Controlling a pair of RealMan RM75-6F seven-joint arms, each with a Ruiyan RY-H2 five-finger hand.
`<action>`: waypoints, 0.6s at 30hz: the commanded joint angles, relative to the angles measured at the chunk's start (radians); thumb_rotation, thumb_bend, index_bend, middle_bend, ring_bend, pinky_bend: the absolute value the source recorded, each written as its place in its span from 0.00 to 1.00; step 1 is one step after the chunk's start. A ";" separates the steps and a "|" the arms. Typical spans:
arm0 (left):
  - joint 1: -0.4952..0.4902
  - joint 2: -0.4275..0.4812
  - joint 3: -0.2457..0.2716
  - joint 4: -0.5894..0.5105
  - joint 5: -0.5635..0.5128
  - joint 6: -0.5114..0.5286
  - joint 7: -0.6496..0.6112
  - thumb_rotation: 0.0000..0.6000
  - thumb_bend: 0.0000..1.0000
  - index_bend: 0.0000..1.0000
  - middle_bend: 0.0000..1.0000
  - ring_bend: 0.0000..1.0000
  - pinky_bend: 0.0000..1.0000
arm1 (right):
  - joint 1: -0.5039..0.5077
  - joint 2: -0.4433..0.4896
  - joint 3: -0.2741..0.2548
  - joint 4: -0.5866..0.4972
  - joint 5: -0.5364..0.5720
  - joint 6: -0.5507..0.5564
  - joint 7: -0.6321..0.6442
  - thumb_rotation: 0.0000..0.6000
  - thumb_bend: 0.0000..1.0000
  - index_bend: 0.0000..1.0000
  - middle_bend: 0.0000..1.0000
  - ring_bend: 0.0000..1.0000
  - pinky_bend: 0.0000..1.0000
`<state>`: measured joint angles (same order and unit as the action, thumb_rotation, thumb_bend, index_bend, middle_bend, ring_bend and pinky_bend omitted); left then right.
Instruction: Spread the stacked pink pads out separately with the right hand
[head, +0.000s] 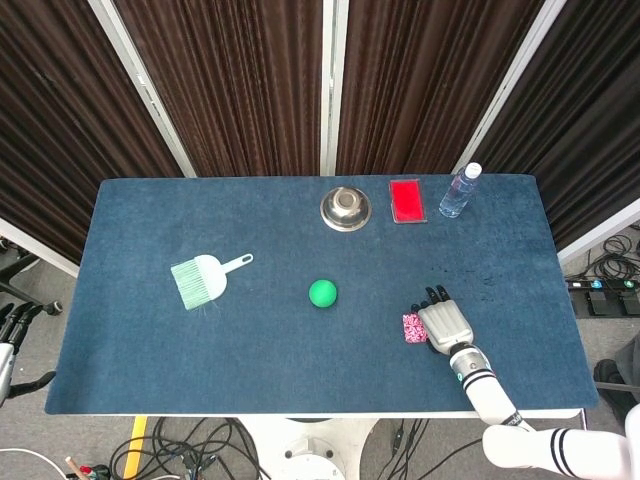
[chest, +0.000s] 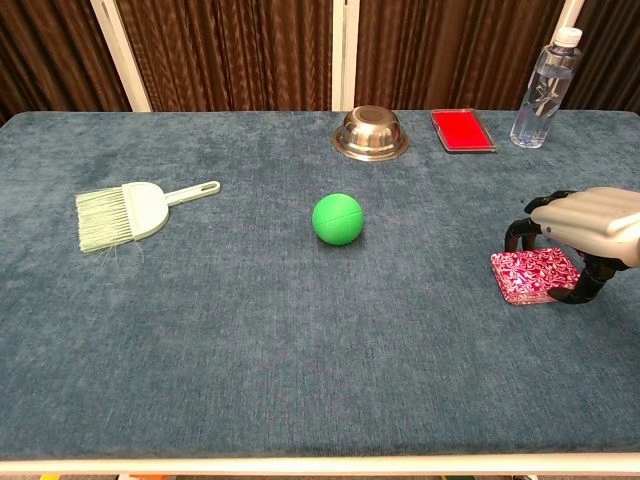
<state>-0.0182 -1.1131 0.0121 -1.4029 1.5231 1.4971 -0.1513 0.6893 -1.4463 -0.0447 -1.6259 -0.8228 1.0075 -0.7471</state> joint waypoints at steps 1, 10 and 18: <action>0.000 -0.001 0.000 0.001 -0.001 -0.001 -0.001 1.00 0.00 0.11 0.07 0.01 0.20 | -0.001 -0.001 0.000 0.002 0.000 0.002 -0.001 1.00 0.27 0.30 0.31 0.02 0.00; -0.001 -0.001 -0.001 0.002 0.001 -0.001 -0.004 1.00 0.00 0.11 0.07 0.01 0.20 | -0.006 -0.003 0.005 0.004 -0.012 0.008 0.008 1.00 0.28 0.32 0.33 0.03 0.00; 0.000 0.000 -0.001 0.001 -0.001 -0.003 -0.008 1.00 0.00 0.11 0.07 0.01 0.20 | -0.012 0.004 0.016 -0.001 -0.036 0.012 0.035 1.00 0.28 0.33 0.34 0.05 0.00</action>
<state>-0.0184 -1.1129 0.0112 -1.4017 1.5221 1.4938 -0.1595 0.6779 -1.4431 -0.0292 -1.6258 -0.8582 1.0189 -0.7132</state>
